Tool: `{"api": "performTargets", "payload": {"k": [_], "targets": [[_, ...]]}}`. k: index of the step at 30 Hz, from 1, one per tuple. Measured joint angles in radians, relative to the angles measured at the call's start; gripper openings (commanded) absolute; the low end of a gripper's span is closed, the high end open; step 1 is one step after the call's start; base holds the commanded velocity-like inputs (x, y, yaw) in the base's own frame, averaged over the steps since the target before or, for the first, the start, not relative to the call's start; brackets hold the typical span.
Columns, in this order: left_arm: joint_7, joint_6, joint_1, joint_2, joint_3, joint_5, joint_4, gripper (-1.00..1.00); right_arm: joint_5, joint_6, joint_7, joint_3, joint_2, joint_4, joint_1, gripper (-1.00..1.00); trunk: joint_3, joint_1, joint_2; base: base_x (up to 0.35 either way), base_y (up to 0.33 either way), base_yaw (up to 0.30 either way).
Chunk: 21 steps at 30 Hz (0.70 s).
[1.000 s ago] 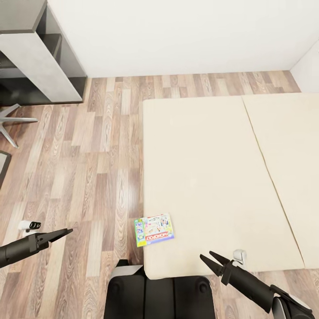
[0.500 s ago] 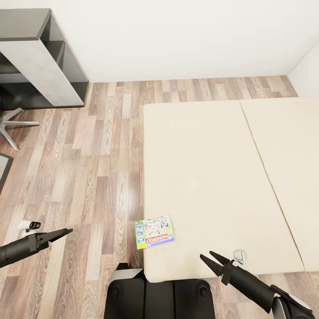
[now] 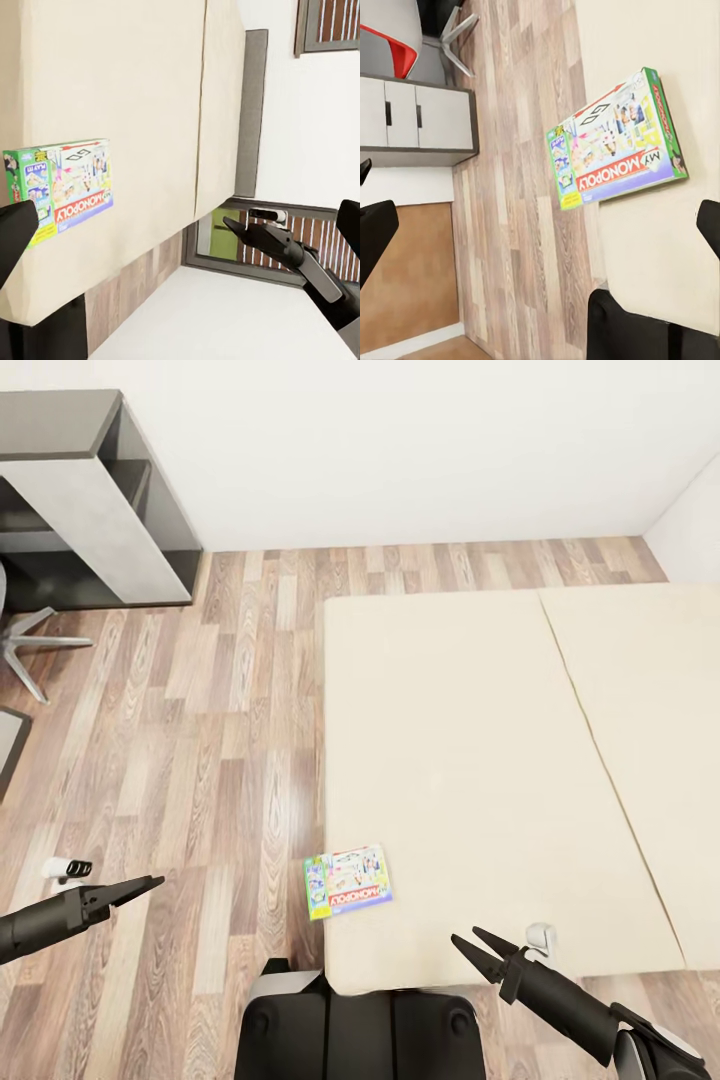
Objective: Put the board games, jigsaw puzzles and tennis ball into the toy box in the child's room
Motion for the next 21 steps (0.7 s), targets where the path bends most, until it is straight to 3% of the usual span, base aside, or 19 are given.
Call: {"api": "performTargets", "payload": {"k": [21], "targets": [[0.0, 0.0, -0.001, -0.001, 0.0, 0.0, 0.0, 1.0, 0.001, 0.0, 0.0, 0.0, 0.0, -0.001, 0.0, 1.0, 0.0, 0.0, 0.0, -0.029, 0.0, 0.0]]}}
